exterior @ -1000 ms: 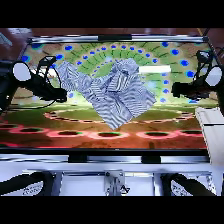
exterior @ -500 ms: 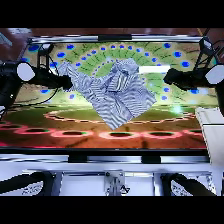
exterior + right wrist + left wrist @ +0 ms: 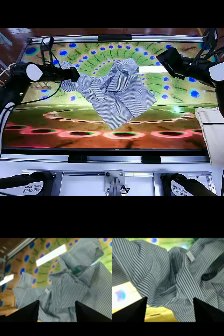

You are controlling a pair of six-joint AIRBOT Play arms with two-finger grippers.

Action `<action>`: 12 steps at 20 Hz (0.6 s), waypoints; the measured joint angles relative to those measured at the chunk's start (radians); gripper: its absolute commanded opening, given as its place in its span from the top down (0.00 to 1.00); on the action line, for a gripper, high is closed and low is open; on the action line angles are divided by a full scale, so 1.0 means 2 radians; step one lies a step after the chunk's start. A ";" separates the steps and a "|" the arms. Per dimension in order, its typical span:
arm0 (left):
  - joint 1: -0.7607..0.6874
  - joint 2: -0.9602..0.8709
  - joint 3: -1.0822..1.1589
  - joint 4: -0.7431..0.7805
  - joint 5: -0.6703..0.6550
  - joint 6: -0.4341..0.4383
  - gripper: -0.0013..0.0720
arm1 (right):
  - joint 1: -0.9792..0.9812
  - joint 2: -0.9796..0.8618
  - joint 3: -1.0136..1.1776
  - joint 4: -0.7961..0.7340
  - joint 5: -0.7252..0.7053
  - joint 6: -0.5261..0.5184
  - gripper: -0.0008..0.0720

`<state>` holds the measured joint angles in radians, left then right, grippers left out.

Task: Fold the shirts.

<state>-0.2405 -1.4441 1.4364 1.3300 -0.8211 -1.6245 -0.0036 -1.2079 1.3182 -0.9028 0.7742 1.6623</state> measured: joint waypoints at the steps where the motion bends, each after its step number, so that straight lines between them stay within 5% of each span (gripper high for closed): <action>1: -0.002 -0.017 0.001 -0.026 -0.003 0.010 0.04 | 0.000 -0.004 0.000 -0.001 0.010 -0.003 0.21; 9: -0.012 -0.159 0.069 -0.129 -0.021 0.067 0.00 | 0.002 -0.047 0.000 -0.025 0.144 -0.022 0.20; 10: -0.014 -0.172 0.077 -0.132 -0.022 0.069 0.00 | 0.004 -0.052 0.000 -0.027 0.150 -0.024 0.05; 12: -0.018 -0.190 0.089 -0.137 -0.020 0.072 0.00 | 0.015 -0.063 0.000 -0.028 0.160 -0.033 0.04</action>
<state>-0.2756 -1.8240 1.6135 1.0565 -0.8612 -1.4807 0.0273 -1.3334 1.3182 -0.9585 1.0943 1.5955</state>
